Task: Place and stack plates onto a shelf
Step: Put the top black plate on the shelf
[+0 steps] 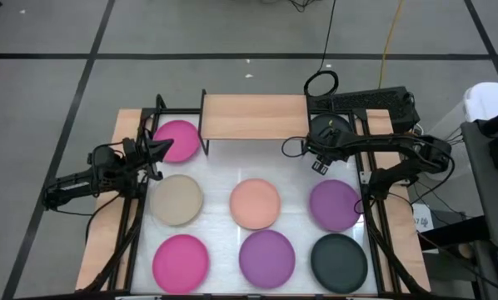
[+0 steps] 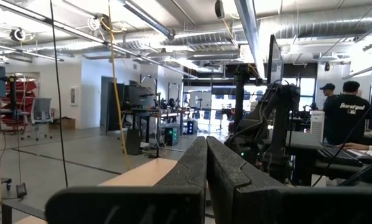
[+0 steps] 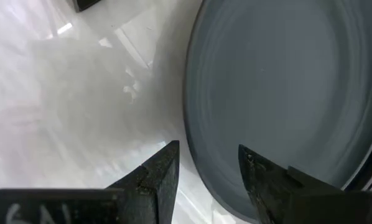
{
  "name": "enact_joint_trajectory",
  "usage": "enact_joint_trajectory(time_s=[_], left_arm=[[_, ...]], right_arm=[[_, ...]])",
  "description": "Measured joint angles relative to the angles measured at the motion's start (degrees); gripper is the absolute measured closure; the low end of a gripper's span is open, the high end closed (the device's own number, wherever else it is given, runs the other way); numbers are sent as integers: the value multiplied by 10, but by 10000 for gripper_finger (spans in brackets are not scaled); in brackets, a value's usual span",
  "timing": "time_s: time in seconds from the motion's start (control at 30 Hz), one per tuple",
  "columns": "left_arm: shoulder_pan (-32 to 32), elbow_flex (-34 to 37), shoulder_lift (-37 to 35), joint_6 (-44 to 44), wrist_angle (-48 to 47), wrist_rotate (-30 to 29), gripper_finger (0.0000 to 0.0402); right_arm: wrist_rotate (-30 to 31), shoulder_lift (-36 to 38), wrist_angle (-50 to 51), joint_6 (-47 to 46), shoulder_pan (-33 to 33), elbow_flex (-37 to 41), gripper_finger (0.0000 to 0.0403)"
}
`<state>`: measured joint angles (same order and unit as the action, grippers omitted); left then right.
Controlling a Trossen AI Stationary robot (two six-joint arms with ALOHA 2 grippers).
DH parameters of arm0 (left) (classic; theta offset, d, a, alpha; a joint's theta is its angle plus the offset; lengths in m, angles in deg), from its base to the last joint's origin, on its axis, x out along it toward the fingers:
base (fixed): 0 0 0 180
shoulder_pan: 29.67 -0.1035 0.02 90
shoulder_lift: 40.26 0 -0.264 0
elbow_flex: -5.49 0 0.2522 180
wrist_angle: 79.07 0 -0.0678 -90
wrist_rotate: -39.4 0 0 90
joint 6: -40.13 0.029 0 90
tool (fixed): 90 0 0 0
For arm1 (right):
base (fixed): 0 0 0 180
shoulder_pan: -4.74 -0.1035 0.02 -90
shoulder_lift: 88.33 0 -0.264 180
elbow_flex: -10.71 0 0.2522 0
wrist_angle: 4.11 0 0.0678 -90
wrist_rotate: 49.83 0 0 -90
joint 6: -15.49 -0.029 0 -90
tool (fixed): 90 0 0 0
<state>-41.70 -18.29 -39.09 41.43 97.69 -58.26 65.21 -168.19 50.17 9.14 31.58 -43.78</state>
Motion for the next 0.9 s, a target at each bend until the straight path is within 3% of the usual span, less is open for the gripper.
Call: enact_joint_trajectory(time_s=[0.4,0.53,0.77,0.9], left_arm=[[0,0,0,0,0,0,398],[0,0,0,0,0,0,398],[0,0,0,0,0,0,398],[0,0,0,0,0,0,398]], right_arm=[[0,3,-80,1,19,96,262],[-4,12,-86,-12,19,104,293],[10,63,-101,-46,19,106,385],[19,111,-85,-77,21,106,391]])
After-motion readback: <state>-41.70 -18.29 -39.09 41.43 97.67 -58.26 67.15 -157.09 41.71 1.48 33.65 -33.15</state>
